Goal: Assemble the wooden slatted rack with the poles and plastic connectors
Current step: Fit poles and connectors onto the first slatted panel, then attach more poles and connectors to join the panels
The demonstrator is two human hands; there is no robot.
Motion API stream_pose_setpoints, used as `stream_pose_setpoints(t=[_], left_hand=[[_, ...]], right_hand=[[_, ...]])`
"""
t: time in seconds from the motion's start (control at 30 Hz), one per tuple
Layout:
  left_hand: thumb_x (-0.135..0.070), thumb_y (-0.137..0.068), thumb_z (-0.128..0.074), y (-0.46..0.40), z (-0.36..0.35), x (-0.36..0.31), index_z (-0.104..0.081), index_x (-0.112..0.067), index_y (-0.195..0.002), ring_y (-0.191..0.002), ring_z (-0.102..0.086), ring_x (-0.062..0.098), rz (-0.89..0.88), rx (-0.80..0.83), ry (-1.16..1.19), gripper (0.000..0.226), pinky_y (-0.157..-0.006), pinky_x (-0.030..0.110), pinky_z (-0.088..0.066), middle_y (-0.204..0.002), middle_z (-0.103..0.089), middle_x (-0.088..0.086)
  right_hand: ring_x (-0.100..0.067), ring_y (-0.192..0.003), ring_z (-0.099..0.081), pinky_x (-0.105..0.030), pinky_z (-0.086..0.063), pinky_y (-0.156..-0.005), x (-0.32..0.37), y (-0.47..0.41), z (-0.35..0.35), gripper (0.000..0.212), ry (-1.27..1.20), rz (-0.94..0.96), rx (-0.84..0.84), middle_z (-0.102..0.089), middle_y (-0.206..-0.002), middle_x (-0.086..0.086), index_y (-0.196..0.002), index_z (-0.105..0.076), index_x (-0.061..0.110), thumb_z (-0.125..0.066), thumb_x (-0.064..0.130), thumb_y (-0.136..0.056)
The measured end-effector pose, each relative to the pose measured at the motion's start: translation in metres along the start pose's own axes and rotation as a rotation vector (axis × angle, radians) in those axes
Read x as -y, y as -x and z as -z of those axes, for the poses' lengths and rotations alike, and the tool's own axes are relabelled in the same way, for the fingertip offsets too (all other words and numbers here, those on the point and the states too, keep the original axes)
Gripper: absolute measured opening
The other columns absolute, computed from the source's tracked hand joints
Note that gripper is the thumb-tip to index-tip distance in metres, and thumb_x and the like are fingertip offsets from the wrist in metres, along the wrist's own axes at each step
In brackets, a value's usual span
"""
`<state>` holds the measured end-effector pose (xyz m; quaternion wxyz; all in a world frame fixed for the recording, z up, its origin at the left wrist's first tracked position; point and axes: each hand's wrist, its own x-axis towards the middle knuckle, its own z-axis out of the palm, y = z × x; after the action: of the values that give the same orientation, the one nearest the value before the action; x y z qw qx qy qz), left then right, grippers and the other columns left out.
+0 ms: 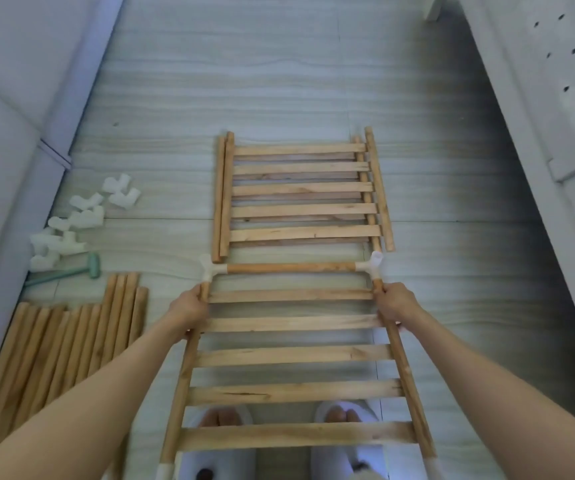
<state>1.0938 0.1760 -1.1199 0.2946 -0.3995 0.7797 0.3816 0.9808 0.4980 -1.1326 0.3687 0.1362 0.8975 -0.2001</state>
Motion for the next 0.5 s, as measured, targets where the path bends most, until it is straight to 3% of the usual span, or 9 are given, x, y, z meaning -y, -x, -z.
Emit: stream_pose_setpoints(t=[0.1, 0.27, 0.4, 0.5], left_hand=[[-0.019, -0.100, -0.030, -0.015, 0.002, -0.004, -0.033, -0.024, -0.143, -0.104, -0.055, 0.037, -0.076, -0.088, -0.021, 0.044, -0.085, 0.044, -0.051, -0.119, -0.056, 0.016], [-0.029, -0.100, -0.033, -0.052, 0.012, -0.017, -0.029, -0.026, -0.147, -0.111, -0.053, 0.036, -0.130, -0.163, -0.042, 0.047, -0.093, 0.043, -0.047, -0.126, -0.056, 0.015], [-0.025, -0.100, -0.038, -0.078, 0.018, -0.035, -0.034, -0.022, -0.146, -0.112, -0.052, 0.037, -0.207, -0.271, -0.060, 0.046, -0.091, 0.039, -0.043, -0.128, -0.056, 0.018], [-0.023, -0.100, -0.040, -0.087, 0.020, -0.046, -0.044, -0.018, -0.140, -0.099, -0.057, 0.039, -0.283, -0.408, -0.031, 0.041, -0.082, 0.039, -0.045, -0.112, -0.062, 0.023]], right_hand=[[-0.038, -0.103, -0.056, -0.038, -0.045, -0.083, 0.014, -0.018, 0.003, 0.038, 0.070, 0.082, -0.055, -0.061, -0.113, -0.020, -0.114, -0.059, 0.003, -0.032, 0.026, -0.101], [-0.040, -0.103, -0.056, -0.043, -0.048, -0.084, 0.039, -0.053, 0.012, 0.035, 0.098, 0.151, -0.113, -0.060, -0.113, -0.021, -0.116, -0.058, 0.004, -0.036, 0.026, -0.100], [-0.040, -0.104, -0.054, -0.039, -0.042, -0.079, 0.053, -0.072, 0.014, 0.033, 0.151, 0.172, -0.245, -0.060, -0.112, -0.022, -0.117, -0.053, 0.006, -0.033, 0.028, -0.101], [-0.042, -0.107, -0.052, -0.043, -0.042, -0.080, 0.067, -0.078, 0.016, 0.033, 0.145, 0.165, -0.323, -0.056, -0.114, -0.025, -0.122, -0.045, 0.002, -0.037, 0.025, -0.100]])
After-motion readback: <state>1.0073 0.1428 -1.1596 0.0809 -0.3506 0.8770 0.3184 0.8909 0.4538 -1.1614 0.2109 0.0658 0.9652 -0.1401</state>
